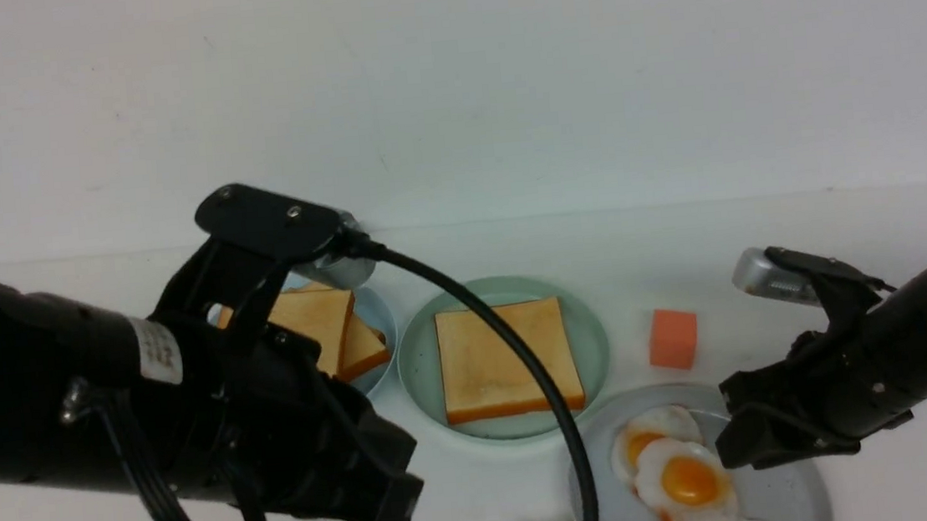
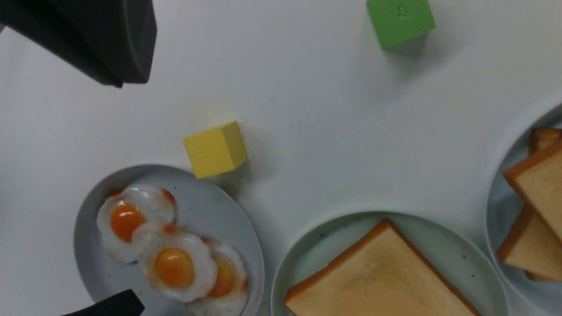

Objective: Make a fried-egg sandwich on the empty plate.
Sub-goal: Use the right arm to grab a fried egg

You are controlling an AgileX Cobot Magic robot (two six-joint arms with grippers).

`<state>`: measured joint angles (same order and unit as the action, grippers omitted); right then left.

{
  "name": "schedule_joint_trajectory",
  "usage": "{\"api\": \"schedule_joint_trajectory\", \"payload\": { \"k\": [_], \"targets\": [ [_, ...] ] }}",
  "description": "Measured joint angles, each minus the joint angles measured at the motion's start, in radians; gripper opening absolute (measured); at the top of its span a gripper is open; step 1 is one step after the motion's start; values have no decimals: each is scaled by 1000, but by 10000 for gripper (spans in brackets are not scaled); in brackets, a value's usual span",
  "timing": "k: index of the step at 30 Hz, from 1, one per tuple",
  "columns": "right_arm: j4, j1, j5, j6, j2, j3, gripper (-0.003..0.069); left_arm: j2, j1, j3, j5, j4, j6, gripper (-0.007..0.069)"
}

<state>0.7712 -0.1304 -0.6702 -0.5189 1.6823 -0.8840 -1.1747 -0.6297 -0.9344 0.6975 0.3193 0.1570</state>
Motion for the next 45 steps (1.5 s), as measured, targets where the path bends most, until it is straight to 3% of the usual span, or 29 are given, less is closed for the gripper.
{"api": "schedule_joint_trajectory", "payload": {
  "k": [15, 22, 32, 36, 39, 45],
  "targets": [
    [14, 0, 55, -4, 84, -8, 242, -2, 0, 0, 23, 0, -11, -13],
    [109, 1, 60, -9, 126, -10, 242, -2, 0, 0, 32, 1, -11, -13],
    [139, 1, 13, -53, 144, -18, 237, -2, 0, 0, 32, 1, -11, -13],
    [139, 1, 0, -59, 146, -18, 181, -2, 0, 0, 32, 1, -11, -11],
    [141, 1, -17, -73, 146, -18, 31, -2, 0, 0, 33, 0, -11, -10],
    [145, 1, -20, -82, 146, -18, 8, -2, 0, 0, 33, 0, -11, -6]
  ]
}}
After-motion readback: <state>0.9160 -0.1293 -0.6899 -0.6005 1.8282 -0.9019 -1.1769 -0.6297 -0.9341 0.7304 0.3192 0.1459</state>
